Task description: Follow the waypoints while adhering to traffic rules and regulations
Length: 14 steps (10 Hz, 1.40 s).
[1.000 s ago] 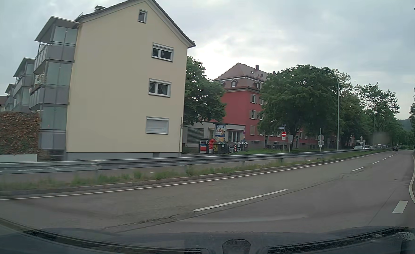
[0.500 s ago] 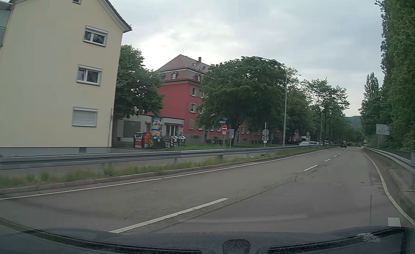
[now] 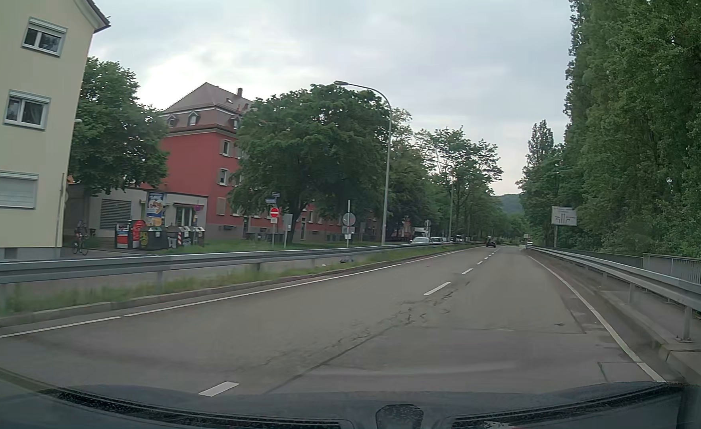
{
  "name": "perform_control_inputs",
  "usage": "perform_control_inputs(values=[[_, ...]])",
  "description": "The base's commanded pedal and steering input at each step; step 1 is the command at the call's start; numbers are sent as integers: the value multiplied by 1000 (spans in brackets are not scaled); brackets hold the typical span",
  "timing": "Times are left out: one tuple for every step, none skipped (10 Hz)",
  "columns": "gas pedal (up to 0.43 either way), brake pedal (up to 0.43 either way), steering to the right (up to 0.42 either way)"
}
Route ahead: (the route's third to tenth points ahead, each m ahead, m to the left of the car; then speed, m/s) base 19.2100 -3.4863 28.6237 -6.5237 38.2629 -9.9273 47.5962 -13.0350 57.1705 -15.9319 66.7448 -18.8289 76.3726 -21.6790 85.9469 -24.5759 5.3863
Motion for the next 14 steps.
perform_control_inputs(values=[[177,0,282],[189,0,266],[189,0,246],[189,0,229],[189,0,218],[189,0,201],[189,0,183],[189,0,161],[189,0,143],[189,0,120],[189,0,98],[189,0,74],[189,0,56],[189,0,41]])
